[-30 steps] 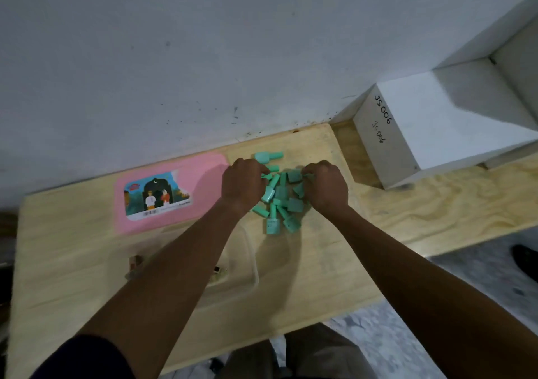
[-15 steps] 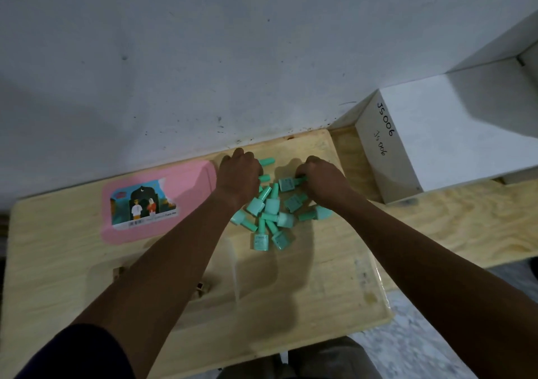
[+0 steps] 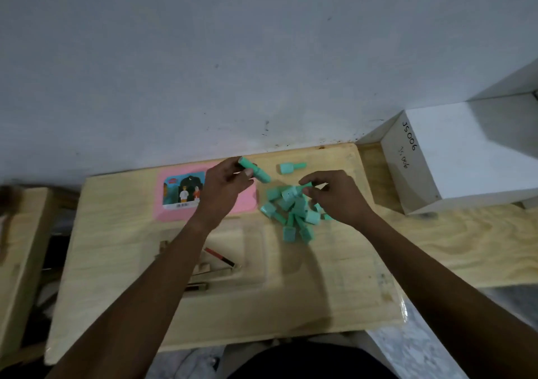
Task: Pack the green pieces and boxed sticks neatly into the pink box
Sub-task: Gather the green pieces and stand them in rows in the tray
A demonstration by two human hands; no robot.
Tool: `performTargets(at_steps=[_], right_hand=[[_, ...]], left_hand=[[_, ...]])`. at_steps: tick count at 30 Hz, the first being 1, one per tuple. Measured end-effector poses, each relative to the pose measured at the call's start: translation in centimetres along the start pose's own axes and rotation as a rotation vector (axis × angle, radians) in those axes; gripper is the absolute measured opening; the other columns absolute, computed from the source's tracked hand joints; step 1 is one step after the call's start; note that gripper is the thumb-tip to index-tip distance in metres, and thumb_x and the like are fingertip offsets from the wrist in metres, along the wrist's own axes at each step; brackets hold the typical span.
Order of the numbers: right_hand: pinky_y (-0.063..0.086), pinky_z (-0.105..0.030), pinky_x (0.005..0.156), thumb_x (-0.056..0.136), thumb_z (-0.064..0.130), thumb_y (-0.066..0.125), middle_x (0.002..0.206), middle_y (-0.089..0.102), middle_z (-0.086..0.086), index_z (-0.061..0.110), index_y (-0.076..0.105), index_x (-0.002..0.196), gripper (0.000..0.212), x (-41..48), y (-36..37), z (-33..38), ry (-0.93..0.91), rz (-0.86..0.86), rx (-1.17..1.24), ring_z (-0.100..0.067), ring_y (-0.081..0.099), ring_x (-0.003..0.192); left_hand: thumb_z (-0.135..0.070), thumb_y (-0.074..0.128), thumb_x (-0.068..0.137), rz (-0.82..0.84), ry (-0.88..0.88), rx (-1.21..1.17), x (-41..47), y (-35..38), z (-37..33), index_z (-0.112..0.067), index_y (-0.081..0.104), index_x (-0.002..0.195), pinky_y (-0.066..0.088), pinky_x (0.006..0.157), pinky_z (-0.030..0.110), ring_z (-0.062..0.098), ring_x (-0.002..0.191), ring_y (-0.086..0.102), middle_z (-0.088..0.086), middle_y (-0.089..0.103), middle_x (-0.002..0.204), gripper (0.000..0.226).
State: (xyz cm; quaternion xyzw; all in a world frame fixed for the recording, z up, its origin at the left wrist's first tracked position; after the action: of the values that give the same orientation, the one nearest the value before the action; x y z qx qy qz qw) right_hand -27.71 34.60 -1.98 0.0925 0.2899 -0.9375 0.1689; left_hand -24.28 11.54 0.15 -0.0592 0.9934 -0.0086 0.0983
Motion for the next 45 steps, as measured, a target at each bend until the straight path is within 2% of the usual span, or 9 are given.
performTargets(at_steps=[5, 8, 10, 15, 20, 23, 34, 39, 45], right_hand=[[0.038, -0.003, 0.060, 0.085, 0.015, 0.071, 0.085, 0.065, 0.015, 0.024, 0.073, 0.094, 0.013, -2.3, 4.5, 4.7, -0.147, 0.079, -0.104, 0.006, 0.060, 0.071], [0.046, -0.016, 0.065, 0.080, 0.017, 0.074, 0.083, 0.061, 0.018, 0.025, 0.068, 0.095, 0.018, -3.1, 6.6, 5.9, -0.185, 0.047, -0.174, 0.001, 0.062, 0.070], [0.049, -0.026, 0.068, 0.077, 0.020, 0.076, 0.081, 0.063, 0.018, 0.027, 0.068, 0.091, 0.018, -3.3, 7.9, 6.1, -0.196, 0.045, -0.229, -0.003, 0.062, 0.070], [0.048, -0.027, 0.070, 0.077, 0.026, 0.076, 0.089, 0.073, 0.011, 0.027, 0.072, 0.090, 0.014, -3.8, 10.3, 5.5, -0.170, 0.025, -0.373, -0.005, 0.057, 0.072], [0.042, -0.028, 0.070, 0.084, 0.032, 0.073, 0.098, 0.073, 0.003, 0.024, 0.076, 0.102, 0.020, -4.0, 11.9, 5.5, -0.254, -0.041, -0.623, -0.018, 0.063, 0.092], [0.047, -0.034, 0.073, 0.085, 0.031, 0.069, 0.097, 0.072, -0.002, 0.024, 0.076, 0.101, 0.019, -3.8, 13.0, 5.6, -0.332, -0.026, -0.758, -0.025, 0.062, 0.093], [0.044, -0.036, 0.069, 0.079, 0.019, 0.074, 0.084, 0.065, -0.006, 0.019, 0.079, 0.093, 0.015, -3.7, 14.1, 5.6, -0.418, -0.012, -0.875, -0.027, 0.061, 0.079], [0.045, -0.038, 0.072, 0.078, 0.020, 0.074, 0.084, 0.065, -0.005, 0.020, 0.079, 0.091, 0.015, -3.5, 14.2, 5.5, -0.421, -0.006, -0.916, -0.028, 0.062, 0.079], [0.039, -0.035, 0.071, 0.077, 0.019, 0.068, 0.083, 0.065, -0.002, 0.019, 0.078, 0.087, 0.014, -3.5, 14.5, 5.0, -0.418, -0.021, -0.952, -0.026, 0.062, 0.076]], left_hand=[[0.002, 0.057, 0.093, -0.087, -0.025, -0.025, -4.0, -5.7, 1.0, -0.009, 0.064, 0.099, 0.059, 0.083, 0.039, 0.032, 0.088, 0.070, 0.017, 0.071, 0.089, 0.015], [0.003, 0.064, 0.089, -0.102, -0.011, 0.124, -5.7, -7.6, 2.5, -0.025, 0.066, 0.101, 0.061, 0.074, 0.038, 0.023, 0.082, 0.067, 0.010, 0.068, 0.078, 0.031], [0.001, 0.070, 0.084, -0.117, -0.002, 0.244, -6.4, -8.2, 3.5, -0.021, 0.066, 0.097, 0.061, 0.068, 0.036, 0.018, 0.076, 0.066, 0.010, 0.066, 0.078, 0.026], [-0.006, 0.081, 0.072, -0.144, 0.056, 0.495, -7.0, -7.8, 5.3, -0.020, 0.068, 0.083, 0.054, 0.065, 0.019, -0.003, 0.066, 0.062, -0.003, 0.069, 0.075, 0.022], [-0.012, 0.080, 0.067, -0.092, 0.000, 0.618, -6.6, -6.7, 7.8, -0.022, 0.075, 0.081, 0.056, 0.073, 0.026, 0.010, 0.068, 0.070, -0.003, 0.074, 0.069, 0.018], [-0.011, 0.078, 0.067, -0.049, 0.012, 0.679, -6.5, -5.7, 8.3, -0.020, 0.075, 0.079, 0.054, 0.071, 0.028, 0.011, 0.064, 0.066, -0.005, 0.069, 0.062, 0.016], [-0.015, 0.072, 0.077, -0.037, 0.166, 0.779, -7.0, -4.6, 9.3, -0.022, 0.074, 0.092, 0.056, 0.075, 0.038, 0.021, 0.078, 0.071, 0.000, 0.077, 0.084, 0.017], [-0.014, 0.071, 0.081, -0.061, 0.215, 0.785, -7.4, -4.3, 9.1, -0.019, 0.075, 0.104, 0.055, 0.081, 0.030, 0.018, 0.085, 0.072, 0.002, 0.077, 0.094, 0.024], [-0.013, 0.070, 0.081, -0.095, 0.232, 0.808, -7.6, -4.4, 9.2, -0.016, 0.075, 0.104, 0.056, 0.081, 0.033, 0.020, 0.085, 0.072, 0.004, 0.077, 0.095, 0.023]])
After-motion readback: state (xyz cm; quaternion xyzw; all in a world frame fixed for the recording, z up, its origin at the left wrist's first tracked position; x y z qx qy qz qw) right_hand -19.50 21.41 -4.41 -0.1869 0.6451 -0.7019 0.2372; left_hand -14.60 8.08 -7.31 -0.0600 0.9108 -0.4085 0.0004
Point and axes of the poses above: each hand's wrist, its own x-axis towards the middle knuckle, its own y-axis out of the palm, z = x × y, the point moved 5 cm from there along x, towards the middle knuckle
